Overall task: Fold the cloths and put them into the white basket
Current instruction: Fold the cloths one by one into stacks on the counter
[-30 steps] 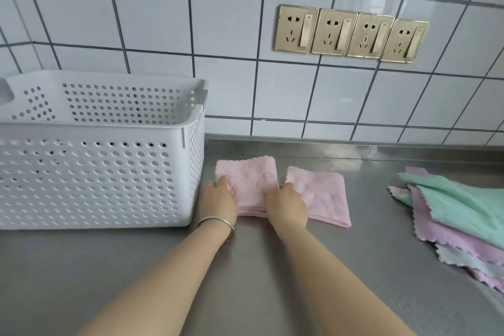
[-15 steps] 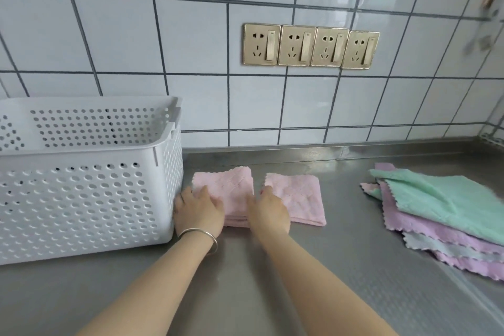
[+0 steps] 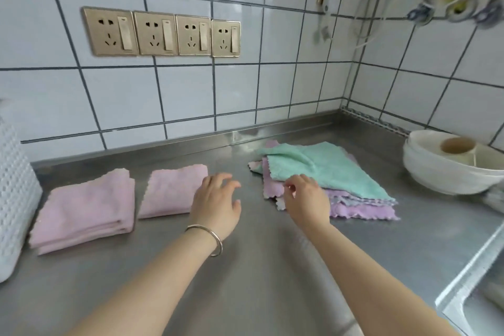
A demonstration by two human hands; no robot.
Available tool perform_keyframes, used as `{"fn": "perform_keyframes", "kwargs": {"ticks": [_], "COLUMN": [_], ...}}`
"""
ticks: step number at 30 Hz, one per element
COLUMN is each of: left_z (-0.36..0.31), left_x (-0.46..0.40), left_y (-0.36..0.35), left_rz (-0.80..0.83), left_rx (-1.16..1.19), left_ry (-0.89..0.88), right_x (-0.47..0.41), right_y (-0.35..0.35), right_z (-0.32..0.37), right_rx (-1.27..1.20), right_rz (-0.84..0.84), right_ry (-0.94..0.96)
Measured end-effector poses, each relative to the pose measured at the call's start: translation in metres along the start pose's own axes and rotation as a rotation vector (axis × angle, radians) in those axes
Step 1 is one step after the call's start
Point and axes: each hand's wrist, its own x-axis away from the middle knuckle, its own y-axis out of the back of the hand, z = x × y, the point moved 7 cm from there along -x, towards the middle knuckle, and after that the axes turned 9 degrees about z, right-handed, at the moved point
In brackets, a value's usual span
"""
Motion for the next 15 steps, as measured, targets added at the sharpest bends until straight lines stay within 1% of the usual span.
{"fn": "perform_keyframes", "kwargs": {"ticks": [3, 6, 8, 11, 12, 15], "left_z": [-0.029, -0.045, -0.052, -0.061, -0.065, -0.08], "left_x": [-0.026, -0.046, -0.057, -0.073, -0.078, -0.086], "left_y": [-0.036, -0.062, -0.074, -0.08, -0.08, -0.081], "left_rz": [0.11, 0.175, 0.201, 0.184, 0.167, 0.122], "left_rx": [-0.001, 0.042, 0.044, 0.085, 0.1, 0.09], "left_ry": [-0.005, 0.048, 0.049, 0.011, -0.016, -0.114], "right_x": [-0.018, -0.036, -0.047, -0.065, -0.071, -0.083], "right_y": [0.011, 0.005, 0.0, 0.0, 0.002, 0.011], "right_z": [-0.041, -0.063, -0.07, -0.071, -0.071, -0.07], "right_rx": [0.052, 0.181, 0.202, 0.175, 0.175, 0.137], "right_rz": [-0.048, 0.008, 0.022, -0.072, -0.079, -0.008], "right_ry": [-0.01, 0.0, -0.004, 0.054, 0.059, 0.052]}}
